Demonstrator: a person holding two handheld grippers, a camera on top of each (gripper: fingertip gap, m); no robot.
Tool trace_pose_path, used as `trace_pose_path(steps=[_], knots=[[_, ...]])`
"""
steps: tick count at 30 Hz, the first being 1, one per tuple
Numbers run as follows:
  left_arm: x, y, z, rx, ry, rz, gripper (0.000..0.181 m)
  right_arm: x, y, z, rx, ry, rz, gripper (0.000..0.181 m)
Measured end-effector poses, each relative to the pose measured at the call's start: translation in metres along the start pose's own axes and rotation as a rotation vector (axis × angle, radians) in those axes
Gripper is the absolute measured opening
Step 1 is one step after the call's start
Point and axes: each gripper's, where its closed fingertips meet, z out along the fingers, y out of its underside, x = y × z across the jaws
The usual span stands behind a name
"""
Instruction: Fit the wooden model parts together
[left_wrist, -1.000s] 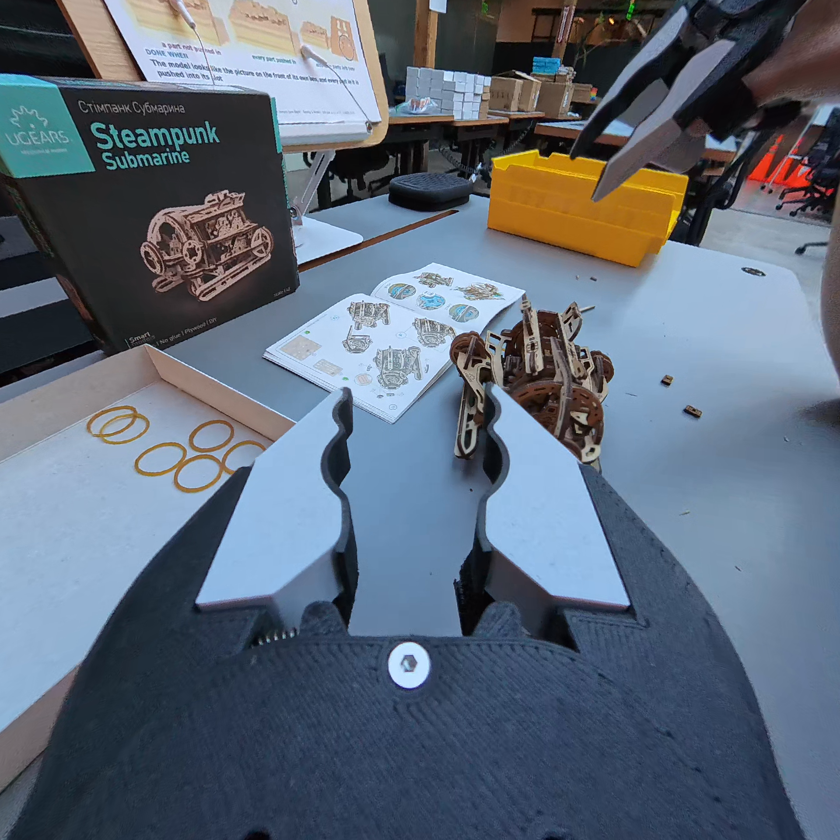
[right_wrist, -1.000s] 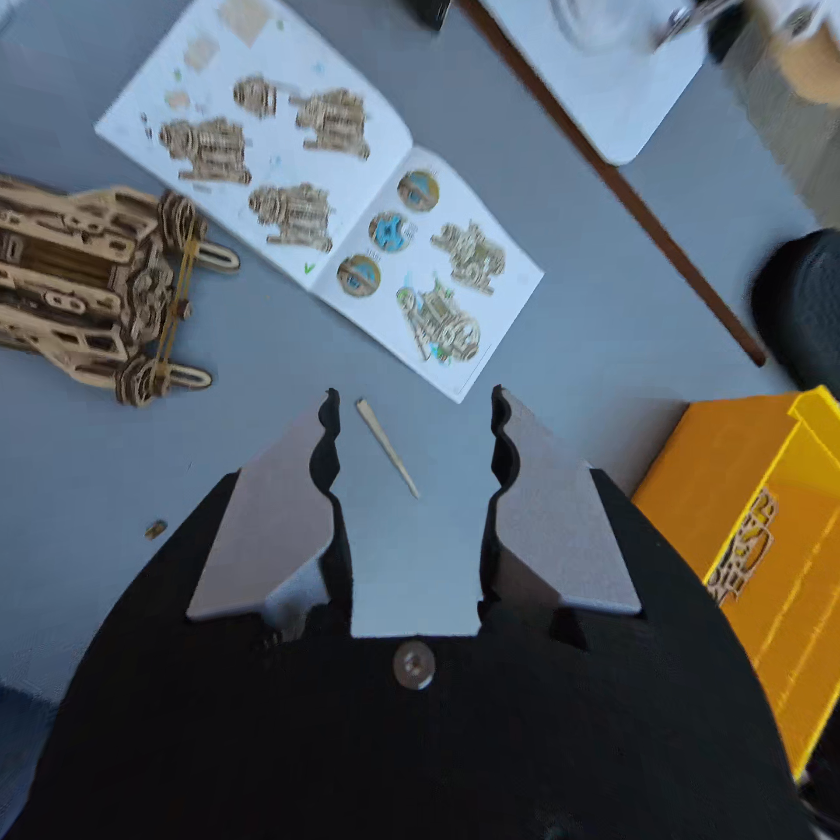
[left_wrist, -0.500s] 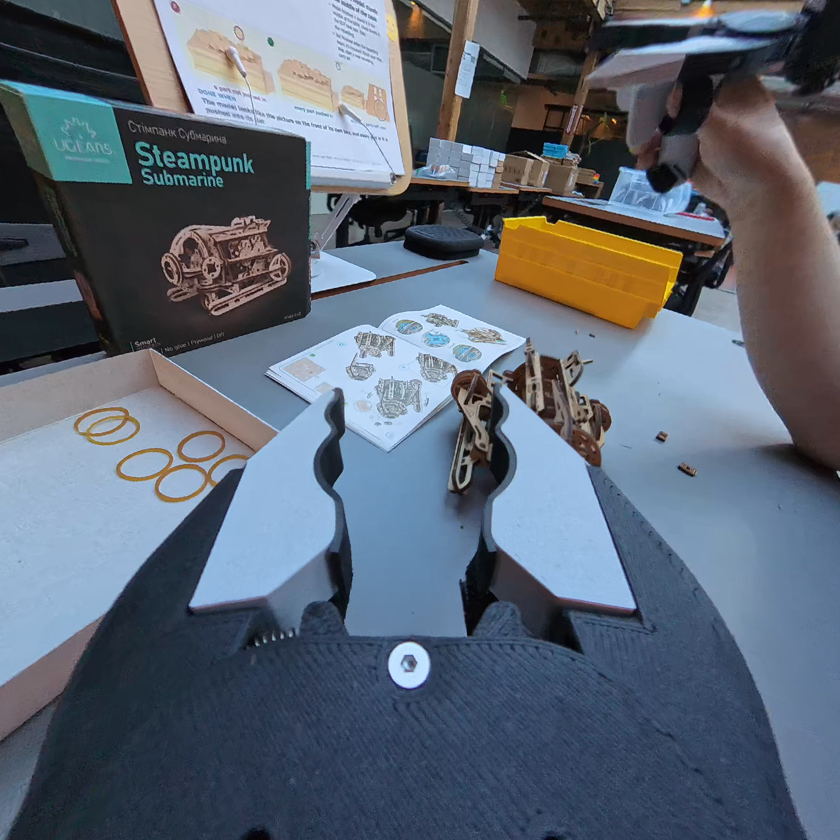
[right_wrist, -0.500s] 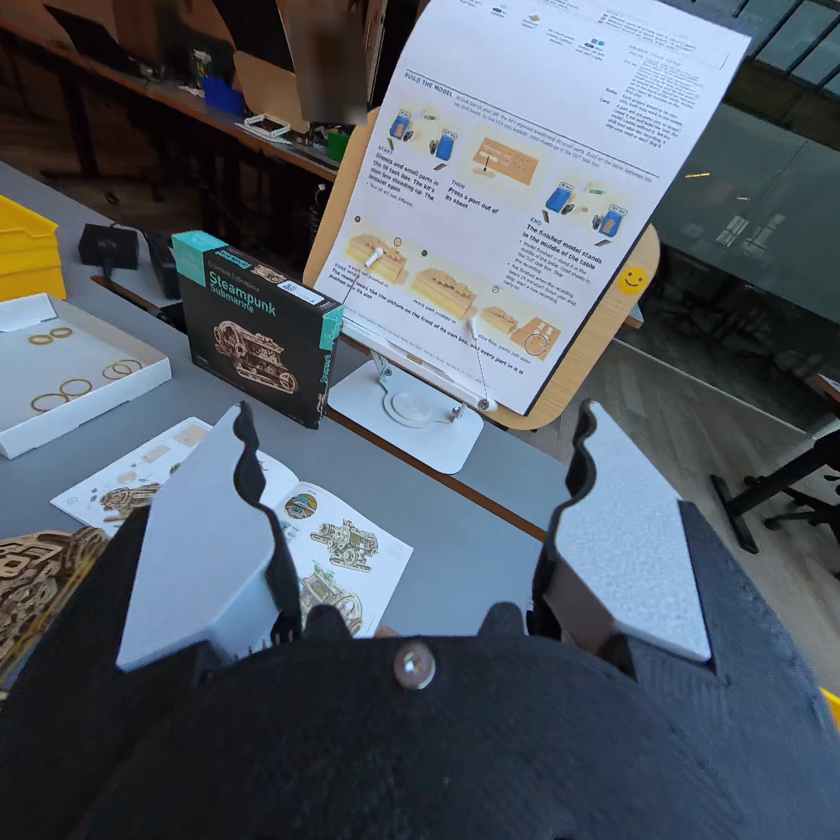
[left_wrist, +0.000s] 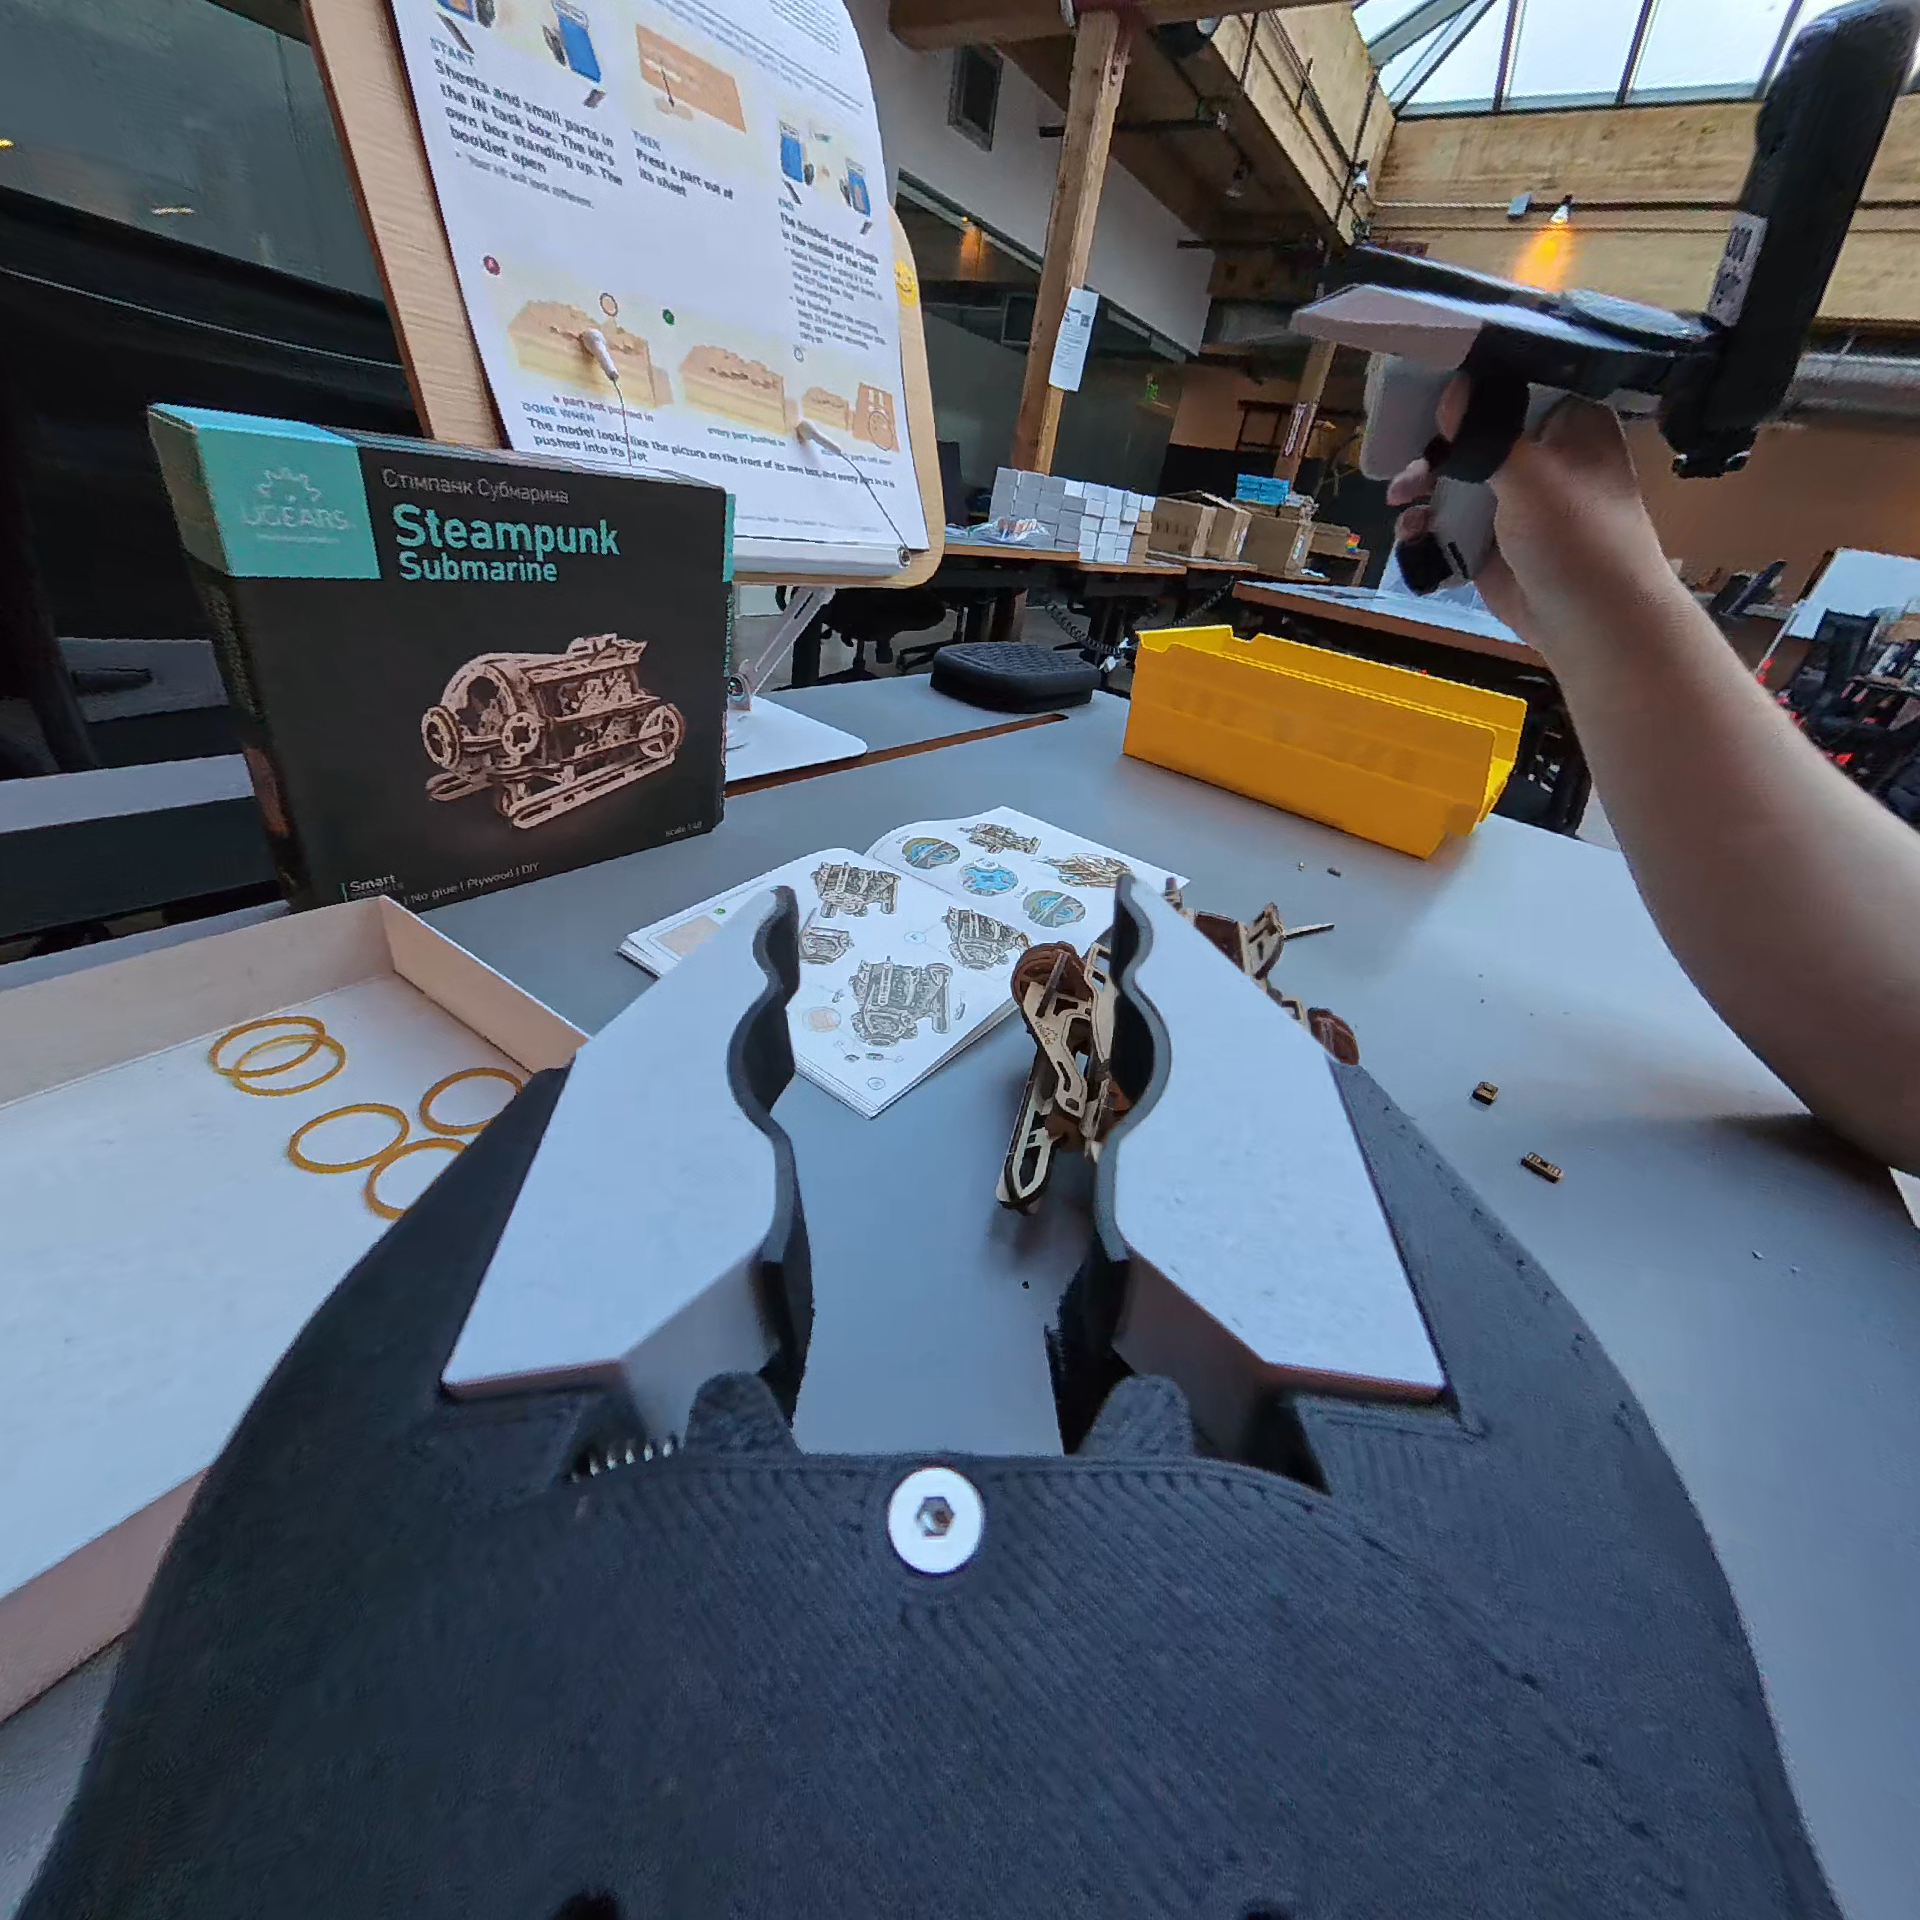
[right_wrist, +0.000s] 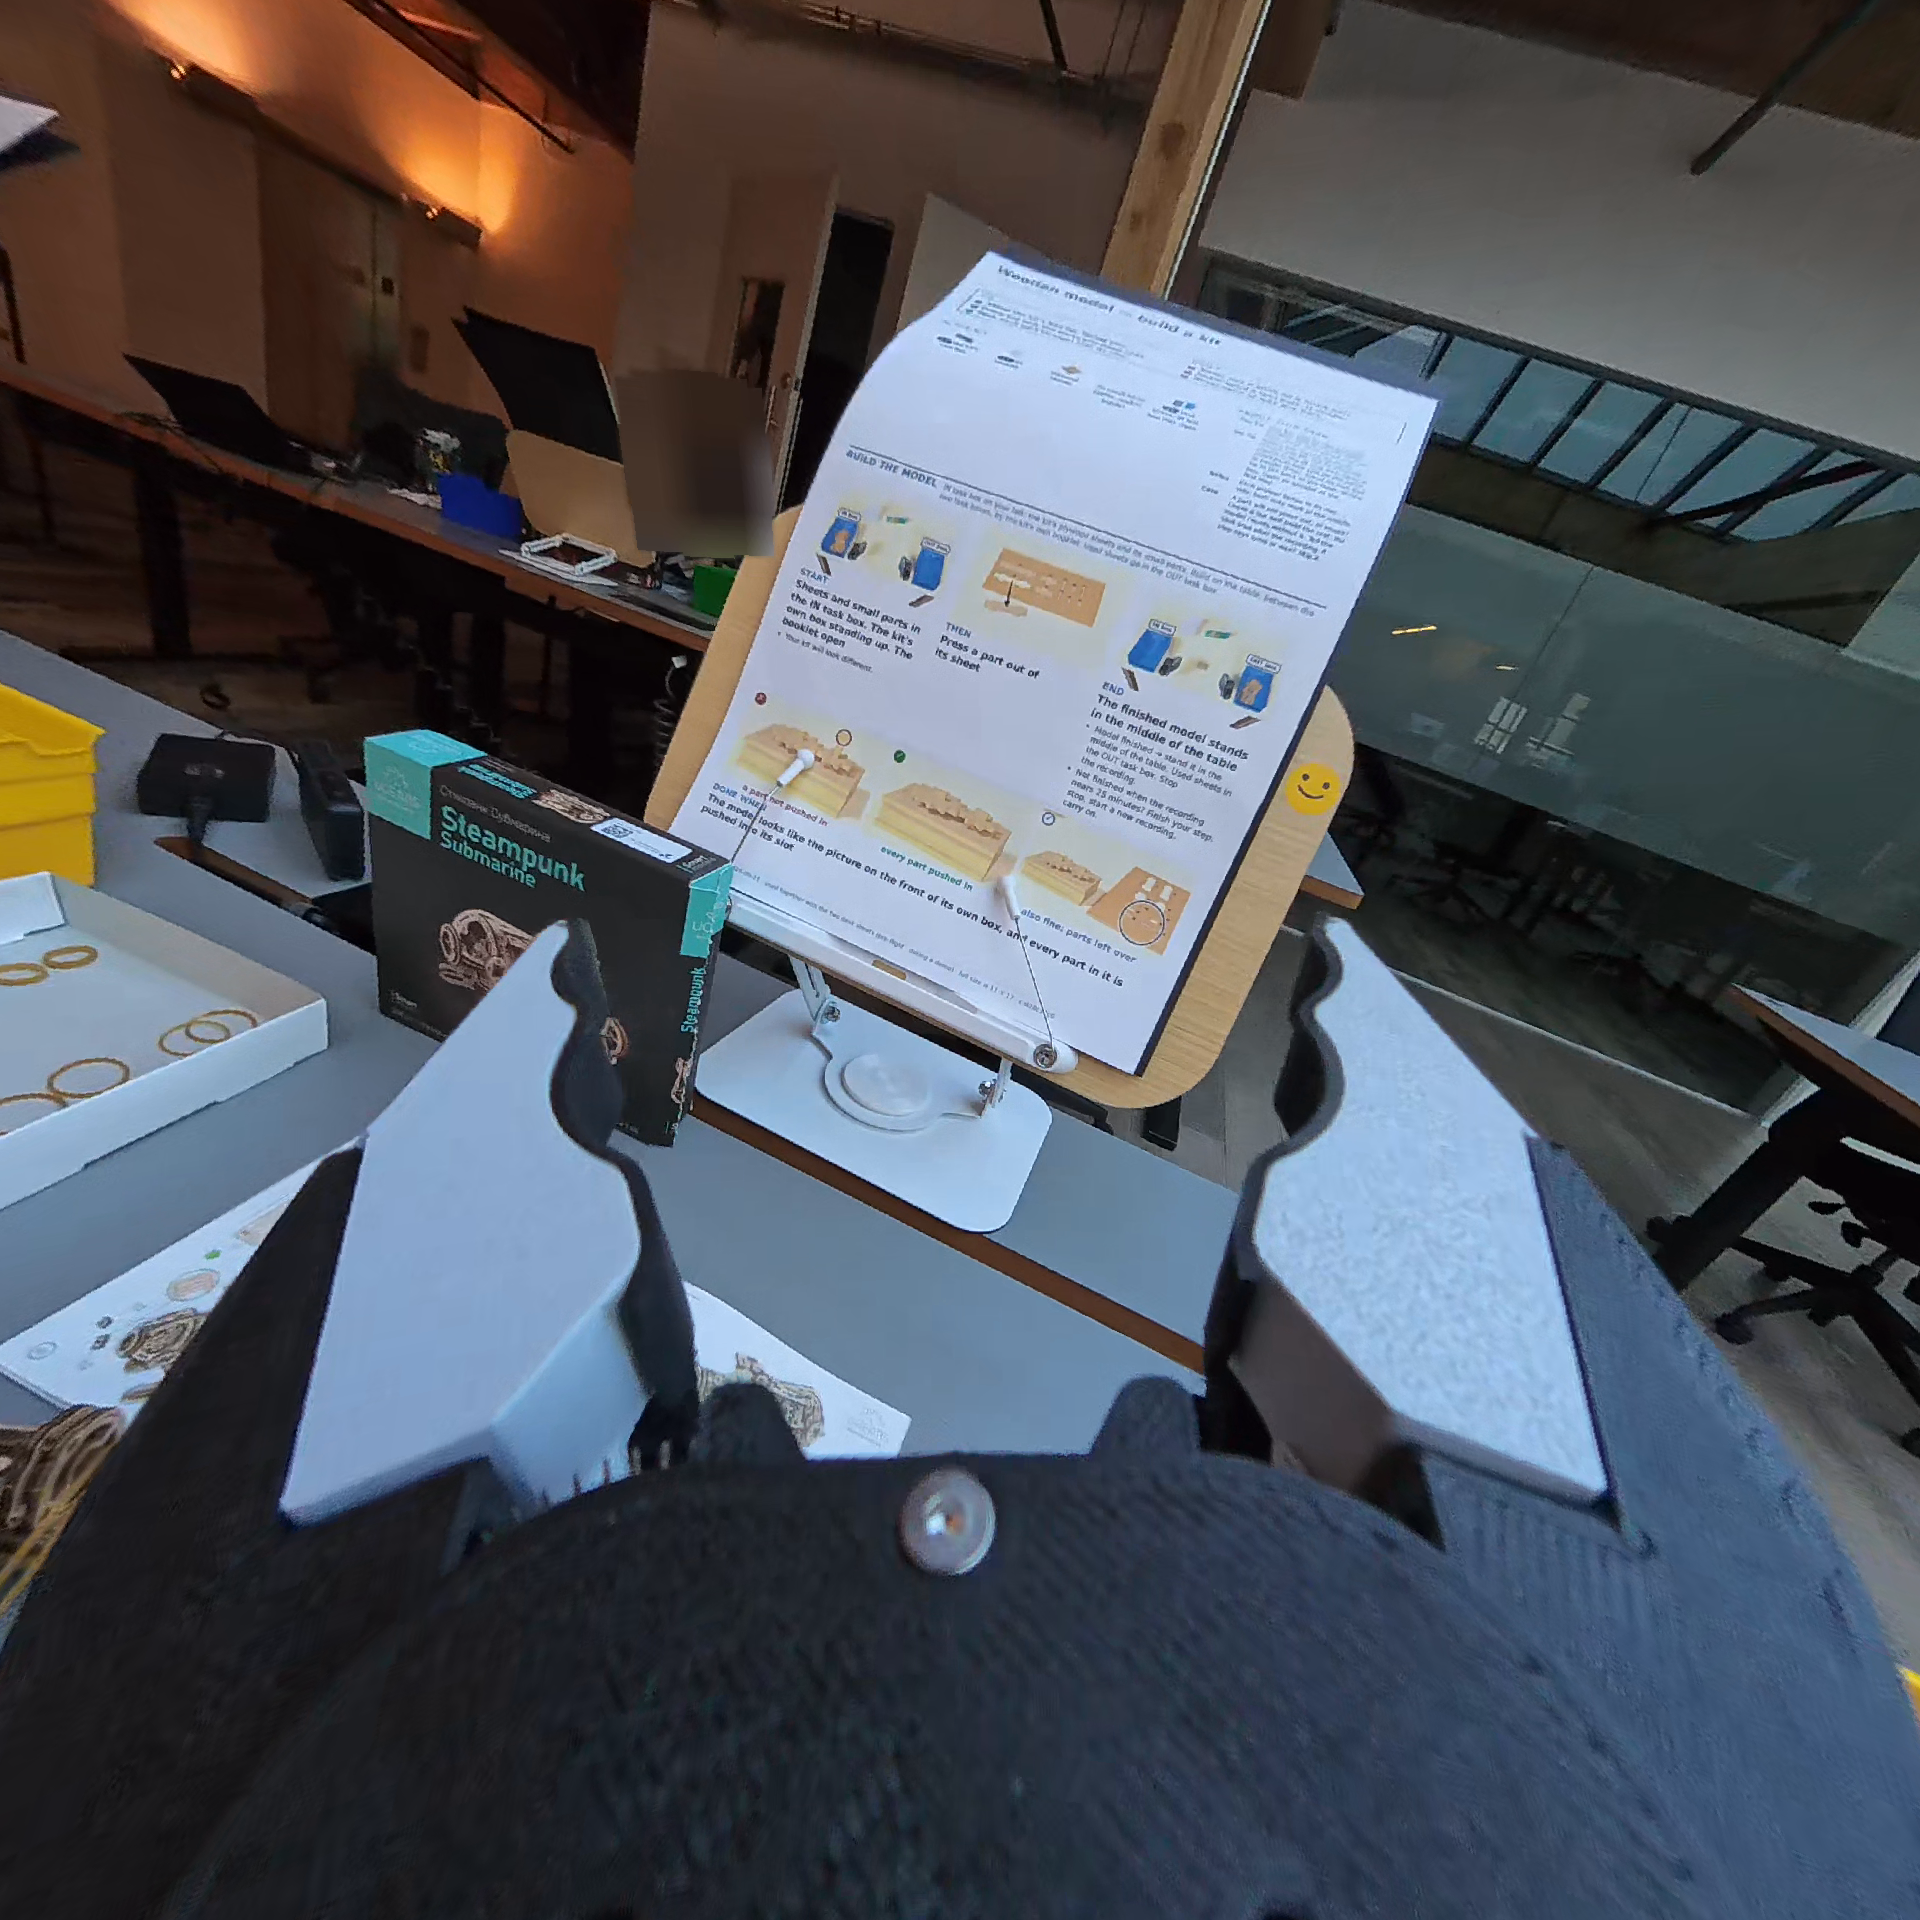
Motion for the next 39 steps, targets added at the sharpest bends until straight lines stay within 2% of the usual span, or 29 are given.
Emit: trace_pose_path(steps=[7, 11, 18, 24, 33, 37, 39], knots=[[-0.002, 0.005, 0.001, -0.021, 0.011, -0.01, 0.062, -0.013, -0.021, -0.007, 0.04, 0.0, -0.062, 0.131], [0.011, 0.011, 0.003, -0.052, 0.097, -0.003, 0.062, -0.022, -0.03, -0.01, 0.055, -0.031, -0.066, 0.13], [0.038, 0.022, 0.002, -0.12, 0.221, 0.134, 0.064, -0.034, -0.017, -0.006, -0.021, -0.097, -0.1, 0.131], [0.045, 0.025, 0.001, -0.139, 0.257, 0.126, 0.063, -0.047, -0.009, -0.004, -0.058, -0.137, -0.188, 0.13], [0.051, 0.025, 0.002, -0.134, 0.275, 0.113, 0.058, -0.052, -0.014, -0.007, -0.022, -0.121, -0.301, 0.109], [0.051, 0.024, 0.003, -0.121, 0.264, 0.14, 0.055, -0.057, 0.004, -0.006, -0.08, -0.196, -0.313, 0.081], [0.051, 0.024, 0.002, -0.123, 0.27, 0.131, 0.055, -0.058, 0.012, -0.004, -0.102, -0.218, -0.313, 0.077]])
